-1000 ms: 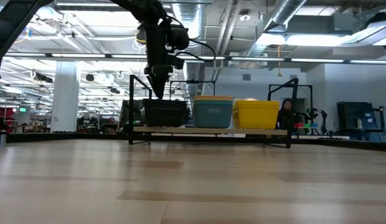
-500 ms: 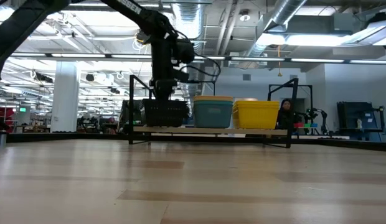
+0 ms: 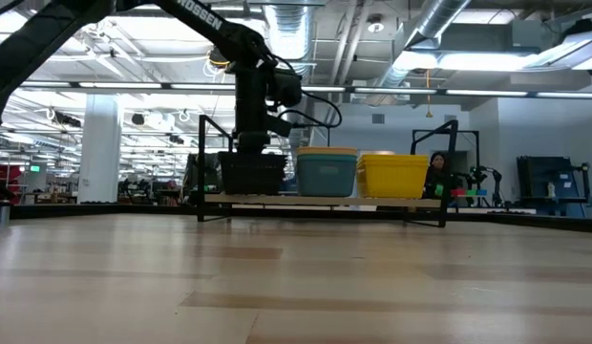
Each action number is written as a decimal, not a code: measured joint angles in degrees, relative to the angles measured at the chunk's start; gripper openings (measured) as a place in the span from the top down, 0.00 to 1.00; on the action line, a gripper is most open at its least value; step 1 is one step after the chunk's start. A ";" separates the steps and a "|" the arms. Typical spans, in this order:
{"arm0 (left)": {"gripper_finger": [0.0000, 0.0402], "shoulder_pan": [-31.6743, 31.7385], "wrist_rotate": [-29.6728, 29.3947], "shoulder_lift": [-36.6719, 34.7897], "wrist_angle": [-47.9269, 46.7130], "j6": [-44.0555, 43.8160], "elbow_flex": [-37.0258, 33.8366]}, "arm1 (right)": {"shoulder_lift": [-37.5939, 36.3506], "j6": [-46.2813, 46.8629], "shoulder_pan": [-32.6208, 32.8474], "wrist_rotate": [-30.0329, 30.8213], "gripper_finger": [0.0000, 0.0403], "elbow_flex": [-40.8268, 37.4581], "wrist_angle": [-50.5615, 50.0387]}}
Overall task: Stack baskets on shelf by color
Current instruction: Adjust all bins on the shelf
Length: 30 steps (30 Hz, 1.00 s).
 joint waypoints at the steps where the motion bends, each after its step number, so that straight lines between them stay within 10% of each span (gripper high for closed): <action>1: 0.89 -0.10 0.46 -0.02 0.14 0.56 0.02 | 0.00 0.00 0.00 0.00 1.00 0.00 0.00; 30: 1.00 2.11 9.63 -0.04 2.86 15.64 7.20 | 0.00 1.81 0.85 0.00 1.00 0.00 0.12</action>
